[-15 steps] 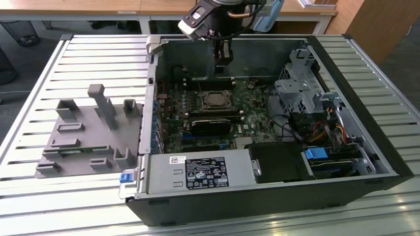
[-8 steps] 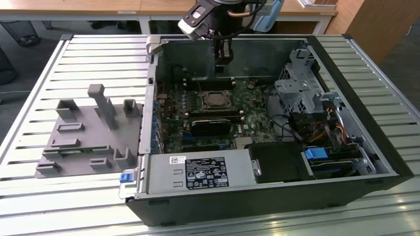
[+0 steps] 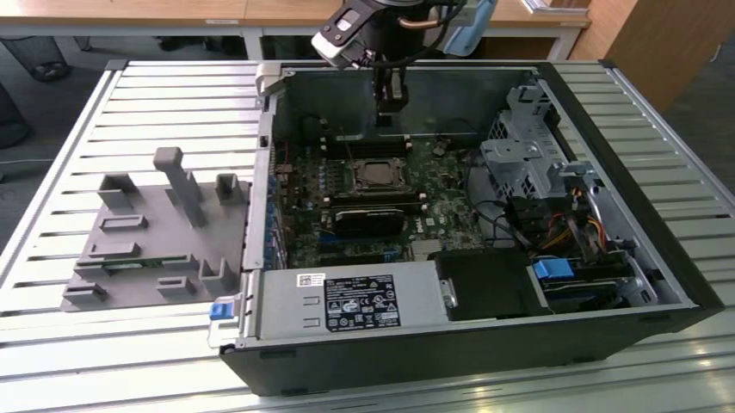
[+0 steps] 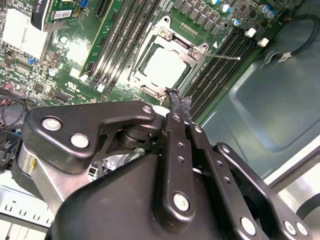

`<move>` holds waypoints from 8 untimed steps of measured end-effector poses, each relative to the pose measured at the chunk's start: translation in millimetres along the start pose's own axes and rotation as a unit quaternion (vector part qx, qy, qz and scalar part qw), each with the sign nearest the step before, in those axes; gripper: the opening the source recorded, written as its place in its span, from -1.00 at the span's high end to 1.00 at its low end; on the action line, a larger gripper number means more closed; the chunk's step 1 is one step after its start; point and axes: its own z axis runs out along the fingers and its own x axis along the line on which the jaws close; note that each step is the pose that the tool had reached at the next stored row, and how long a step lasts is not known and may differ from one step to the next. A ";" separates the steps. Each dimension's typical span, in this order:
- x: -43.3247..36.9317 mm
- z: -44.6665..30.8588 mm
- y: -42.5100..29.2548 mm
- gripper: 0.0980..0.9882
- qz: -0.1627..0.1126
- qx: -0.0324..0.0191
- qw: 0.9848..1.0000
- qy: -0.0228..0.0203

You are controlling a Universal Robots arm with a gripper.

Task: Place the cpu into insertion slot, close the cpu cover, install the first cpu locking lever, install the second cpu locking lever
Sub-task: 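Install the first cpu locking lever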

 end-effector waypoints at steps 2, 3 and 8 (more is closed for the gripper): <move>0.0 -0.4 0.0 0.96 0.000 0.000 1.000 0.000; 0.0 -0.6 0.0 0.96 0.000 0.000 1.000 0.000; 0.0 -1.5 0.0 0.96 0.000 0.000 1.000 0.000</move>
